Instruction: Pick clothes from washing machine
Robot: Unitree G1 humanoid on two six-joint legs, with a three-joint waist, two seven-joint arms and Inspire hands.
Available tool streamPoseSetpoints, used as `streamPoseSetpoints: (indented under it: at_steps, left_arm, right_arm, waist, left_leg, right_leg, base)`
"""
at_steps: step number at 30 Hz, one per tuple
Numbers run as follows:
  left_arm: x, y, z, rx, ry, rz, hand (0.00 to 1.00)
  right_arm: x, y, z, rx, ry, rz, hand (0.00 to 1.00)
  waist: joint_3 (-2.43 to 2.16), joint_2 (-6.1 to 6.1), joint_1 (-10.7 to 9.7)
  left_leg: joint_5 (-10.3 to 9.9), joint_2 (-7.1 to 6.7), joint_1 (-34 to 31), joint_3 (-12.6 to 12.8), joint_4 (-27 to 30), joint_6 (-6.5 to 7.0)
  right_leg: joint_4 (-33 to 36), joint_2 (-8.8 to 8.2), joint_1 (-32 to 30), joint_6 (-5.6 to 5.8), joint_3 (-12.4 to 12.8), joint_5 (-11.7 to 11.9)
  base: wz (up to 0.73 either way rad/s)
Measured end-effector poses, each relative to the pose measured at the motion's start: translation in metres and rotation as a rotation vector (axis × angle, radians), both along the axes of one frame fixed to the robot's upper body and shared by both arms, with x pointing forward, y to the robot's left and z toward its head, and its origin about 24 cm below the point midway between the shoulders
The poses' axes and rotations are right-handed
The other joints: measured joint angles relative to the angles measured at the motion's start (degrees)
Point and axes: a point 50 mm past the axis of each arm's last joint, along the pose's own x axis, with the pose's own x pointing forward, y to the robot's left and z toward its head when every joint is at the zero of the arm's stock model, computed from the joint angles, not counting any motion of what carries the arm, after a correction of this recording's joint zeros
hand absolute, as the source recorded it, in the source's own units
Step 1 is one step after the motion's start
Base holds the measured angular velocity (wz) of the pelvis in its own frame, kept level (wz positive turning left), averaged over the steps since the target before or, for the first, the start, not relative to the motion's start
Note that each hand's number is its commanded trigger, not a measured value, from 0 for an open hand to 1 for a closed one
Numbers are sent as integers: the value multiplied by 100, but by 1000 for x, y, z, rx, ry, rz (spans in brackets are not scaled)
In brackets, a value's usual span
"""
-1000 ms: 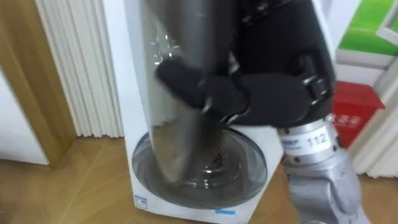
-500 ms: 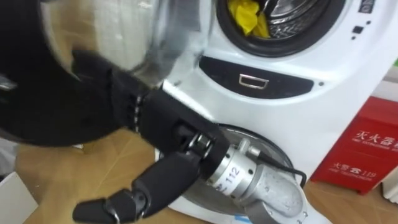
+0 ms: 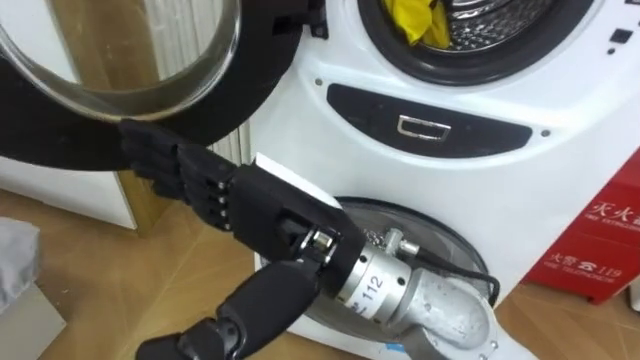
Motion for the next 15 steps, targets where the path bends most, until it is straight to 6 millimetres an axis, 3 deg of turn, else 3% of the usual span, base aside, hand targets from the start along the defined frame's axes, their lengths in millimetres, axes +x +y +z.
streamPoseSetpoints:
  at_steps: [5, 7, 15]
  left_arm:
    - [-2, 1, 0, 0, 1, 14, 0]
    - [-4, 4, 0, 5, -3, 47, 0]
    - [-23, 9, 1, 37, 7, 94, 0]
  right_arm:
    - [1, -23, 21, 49, -82, -110, 0]
    - [0, -42, 31, 96, -118, -199, 0]
    - [1, -98, 41, 177, -142, -468, 0]
  waist:
    - [-19, -10, -218]
    - [-28, -18, -359]
    - [-37, 14, -774]
  left_leg:
    - [0, -4, -9, 74, 11, 0]
    - [1, -4, -11, 100, 15, 1]
    - [1, -2, 136, 357, 25, 1]
  right_leg:
    - [0, -13, 12, 10, 6, -14]
    - [2, -24, 34, 19, 4, -19]
    - [0, -14, 126, 34, 114, -28]
  base:
    - [3]
    - [10]
    - [-6]
